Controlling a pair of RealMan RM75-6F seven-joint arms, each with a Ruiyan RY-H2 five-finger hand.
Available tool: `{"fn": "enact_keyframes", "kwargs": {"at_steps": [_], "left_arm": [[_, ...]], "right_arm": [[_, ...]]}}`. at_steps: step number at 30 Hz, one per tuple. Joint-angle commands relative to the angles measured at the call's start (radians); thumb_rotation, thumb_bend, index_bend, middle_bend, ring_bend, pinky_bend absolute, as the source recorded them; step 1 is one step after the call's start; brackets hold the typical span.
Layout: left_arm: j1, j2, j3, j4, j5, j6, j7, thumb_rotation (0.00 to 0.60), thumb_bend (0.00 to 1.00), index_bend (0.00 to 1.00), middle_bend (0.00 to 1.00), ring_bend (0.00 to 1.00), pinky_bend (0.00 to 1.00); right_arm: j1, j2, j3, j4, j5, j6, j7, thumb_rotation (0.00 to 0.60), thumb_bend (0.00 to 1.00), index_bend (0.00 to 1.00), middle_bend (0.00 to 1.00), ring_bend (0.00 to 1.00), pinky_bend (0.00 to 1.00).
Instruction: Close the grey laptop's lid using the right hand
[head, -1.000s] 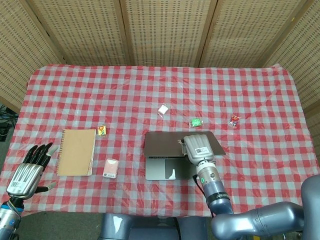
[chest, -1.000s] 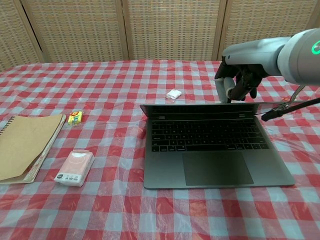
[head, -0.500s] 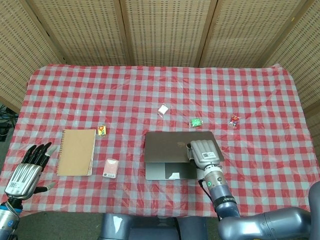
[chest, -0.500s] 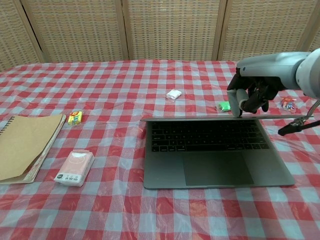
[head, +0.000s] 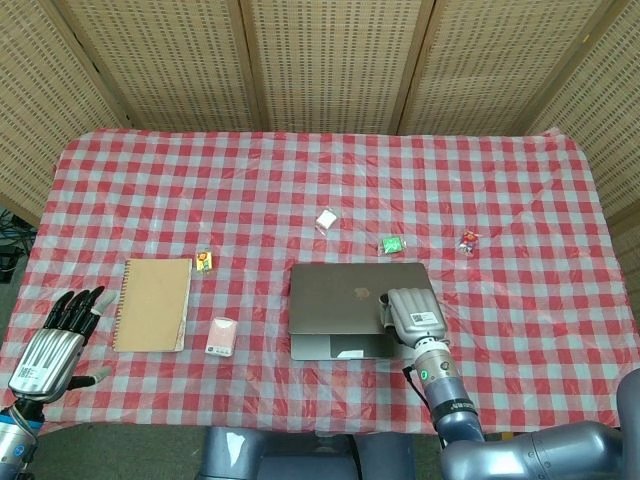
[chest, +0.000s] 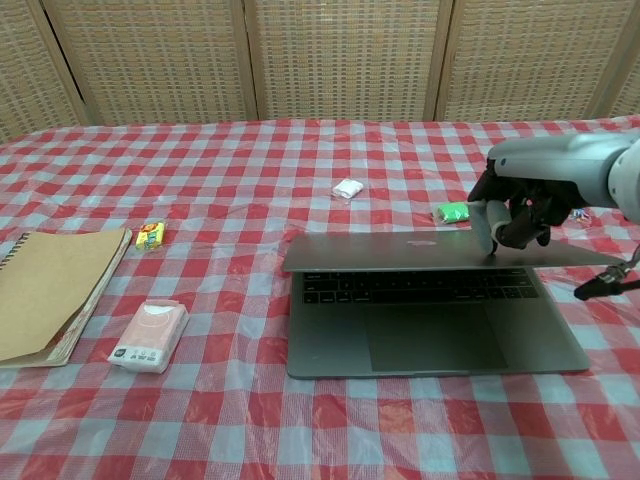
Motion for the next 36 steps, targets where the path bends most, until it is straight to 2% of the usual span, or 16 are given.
{"fn": "enact_keyframes", "kwargs": {"at_steps": [1,13,27,31,36], "left_arm": [[0.001,0.004,0.001,-0.003,0.003,0.002,-0.001,0.600,0.00,0.00,0.00,0.00,0.00],[0.003,0.006,0.007,-0.009,0.013,-0.001,0.008,0.600,0.00,0.00,0.00,0.00,0.00],[-0.001,-0.003,0.006,-0.009,0.001,-0.020,0.028,0.600,0.00,0.00,0.00,0.00,0.00],[-0.003,-0.004,0.005,-0.008,-0.006,-0.029,0.030,0.600,0.00,0.00,0.00,0.00,0.00],[-0.004,-0.005,0.005,-0.008,-0.009,-0.034,0.032,0.600,0.00,0.00,0.00,0.00,0.00]], "right_arm": [[-0.009,-0.013,-0.010,0.003,-0.012,0.003,0.001,0.600,1.00,0.62,0.54,0.52,0.52],[-0.037,-0.037,-0.019,0.026,-0.027,-0.003,0.002,0.600,1.00,0.62,0.54,0.52,0.52],[-0.066,-0.047,-0.027,0.083,-0.031,-0.072,0.025,0.600,1.00,0.62,0.54,0.51,0.52],[-0.068,-0.049,-0.026,0.094,-0.023,-0.092,0.026,0.600,1.00,0.59,0.49,0.46,0.49],[-0.065,-0.040,-0.020,0.086,0.000,-0.117,0.022,0.600,1.00,0.49,0.36,0.28,0.40]]}}
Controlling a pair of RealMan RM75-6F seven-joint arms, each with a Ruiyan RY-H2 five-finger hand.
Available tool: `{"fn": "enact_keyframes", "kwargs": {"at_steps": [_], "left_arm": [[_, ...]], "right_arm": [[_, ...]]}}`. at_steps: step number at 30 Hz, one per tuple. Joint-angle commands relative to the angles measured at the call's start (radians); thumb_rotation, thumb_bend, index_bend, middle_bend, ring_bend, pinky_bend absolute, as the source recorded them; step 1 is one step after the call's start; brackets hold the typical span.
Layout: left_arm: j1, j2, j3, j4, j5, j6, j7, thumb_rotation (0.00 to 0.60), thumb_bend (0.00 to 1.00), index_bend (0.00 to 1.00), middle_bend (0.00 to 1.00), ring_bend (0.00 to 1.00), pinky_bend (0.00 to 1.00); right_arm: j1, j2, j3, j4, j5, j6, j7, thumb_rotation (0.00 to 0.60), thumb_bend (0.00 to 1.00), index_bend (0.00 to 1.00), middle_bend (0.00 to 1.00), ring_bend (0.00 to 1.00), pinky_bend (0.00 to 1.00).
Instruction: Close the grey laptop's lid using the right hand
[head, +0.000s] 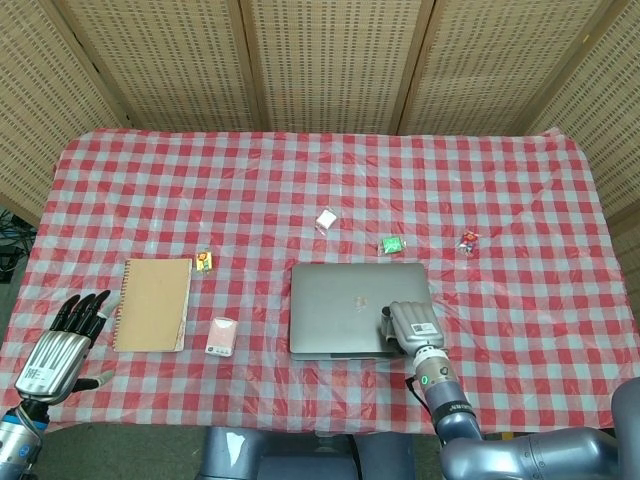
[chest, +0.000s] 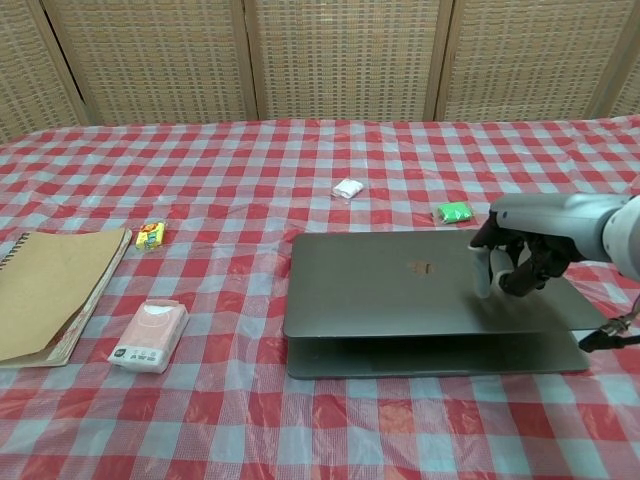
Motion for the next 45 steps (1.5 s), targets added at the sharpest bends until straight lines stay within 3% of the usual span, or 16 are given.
{"fn": "enact_keyframes", "kwargs": {"at_steps": [1,13,30,34,40,43,45], "left_arm": [[0.000,0.000,0.000,0.000,-0.001,-0.001,0.000,0.600,0.00,0.00,0.00,0.00,0.00],[-0.004,-0.001,0.001,-0.001,-0.004,-0.011,0.002,0.600,0.00,0.00,0.00,0.00,0.00],[-0.002,-0.003,0.005,-0.002,0.001,-0.008,0.009,0.600,0.00,0.00,0.00,0.00,0.00],[-0.001,-0.003,0.003,0.000,-0.003,-0.007,0.005,0.600,0.00,0.00,0.00,0.00,0.00],[-0.001,-0.005,-0.004,0.005,-0.018,-0.007,-0.001,0.600,0.00,0.00,0.00,0.00,0.00],[-0.002,-0.011,-0.012,0.011,-0.031,-0.008,0.000,0.600,0.00,0.00,0.00,0.00,0.00],[-0.002,-0.015,-0.014,0.015,-0.037,-0.009,0.003,0.600,0.00,0.00,0.00,0.00,0.00]], "right_arm": [[0.003,0.008,0.005,-0.008,0.019,-0.017,-0.002,0.600,1.00,0.47,0.34,0.25,0.39],[0.031,0.048,0.010,-0.014,0.138,-0.101,-0.016,0.600,1.00,0.46,0.33,0.22,0.36],[0.028,0.062,-0.011,-0.009,0.123,-0.117,0.027,0.600,1.00,0.46,0.33,0.22,0.36],[0.012,0.088,-0.007,-0.026,0.061,-0.105,0.061,0.600,1.00,0.43,0.29,0.21,0.34],[-0.048,0.159,-0.027,-0.022,-0.131,-0.079,0.139,0.600,1.00,0.25,0.07,0.03,0.09],[-0.120,0.216,-0.050,0.028,-0.318,-0.051,0.245,0.600,0.85,0.17,0.00,0.00,0.01],[-0.161,0.234,-0.070,0.069,-0.422,-0.037,0.308,0.600,0.65,0.12,0.00,0.00,0.00]]}}
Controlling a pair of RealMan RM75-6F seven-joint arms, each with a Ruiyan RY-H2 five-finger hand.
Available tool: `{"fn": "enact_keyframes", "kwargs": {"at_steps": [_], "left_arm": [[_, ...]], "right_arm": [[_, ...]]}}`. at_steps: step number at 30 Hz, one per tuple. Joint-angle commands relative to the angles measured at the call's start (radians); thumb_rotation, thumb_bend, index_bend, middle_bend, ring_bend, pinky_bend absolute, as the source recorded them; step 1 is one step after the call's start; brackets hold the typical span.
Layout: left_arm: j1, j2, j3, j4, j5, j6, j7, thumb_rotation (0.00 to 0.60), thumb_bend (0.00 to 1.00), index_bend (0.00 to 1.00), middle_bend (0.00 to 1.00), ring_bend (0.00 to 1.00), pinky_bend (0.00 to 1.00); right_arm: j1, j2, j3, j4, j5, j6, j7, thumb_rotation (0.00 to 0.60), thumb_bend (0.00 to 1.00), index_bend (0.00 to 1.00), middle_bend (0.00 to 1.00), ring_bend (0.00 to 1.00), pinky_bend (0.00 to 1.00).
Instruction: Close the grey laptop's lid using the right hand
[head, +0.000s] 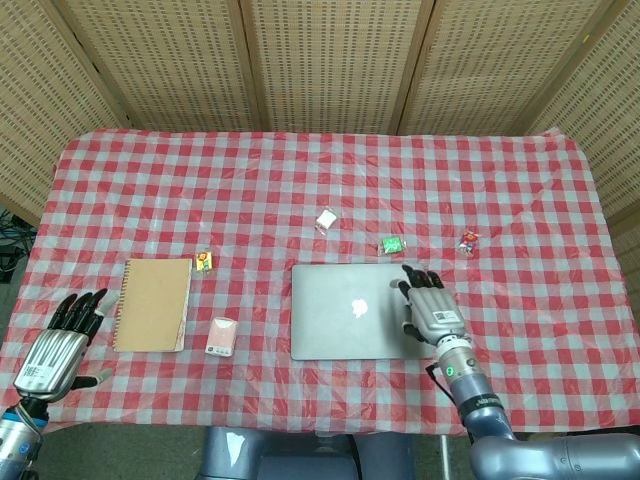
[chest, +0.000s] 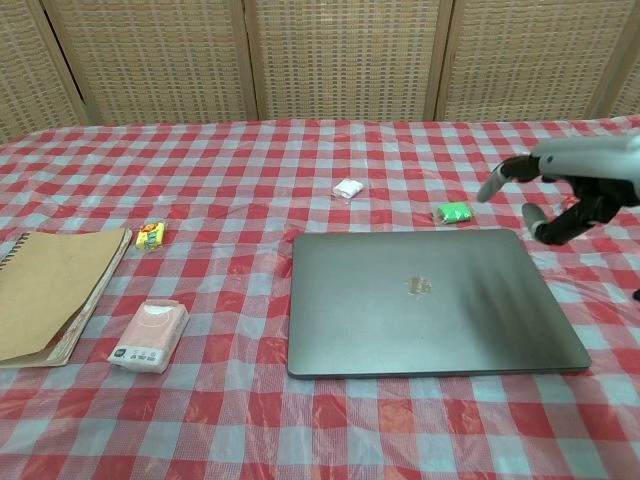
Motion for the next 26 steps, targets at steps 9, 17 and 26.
{"fn": "enact_keyframes", "kwargs": {"at_steps": [9,17,26], "left_arm": [[-0.002,-0.034,-0.022,0.032,-0.044,-0.006,0.015,0.600,0.00,0.00,0.00,0.00,0.00],[-0.001,-0.054,-0.042,0.054,-0.076,0.004,0.024,0.600,0.00,0.00,0.00,0.00,0.00],[0.004,-0.064,-0.051,0.068,-0.098,0.012,0.036,0.600,0.00,0.00,0.00,0.00,0.00]], "right_arm": [[-0.281,0.076,-0.100,0.331,-0.535,0.168,0.395,0.600,0.22,0.00,0.00,0.00,0.00],[-0.408,0.028,-0.129,0.513,-0.630,0.229,0.542,0.600,0.14,0.00,0.00,0.00,0.00],[-0.526,0.014,-0.149,0.570,-0.717,0.306,0.603,0.600,0.04,0.00,0.00,0.00,0.00]]}}
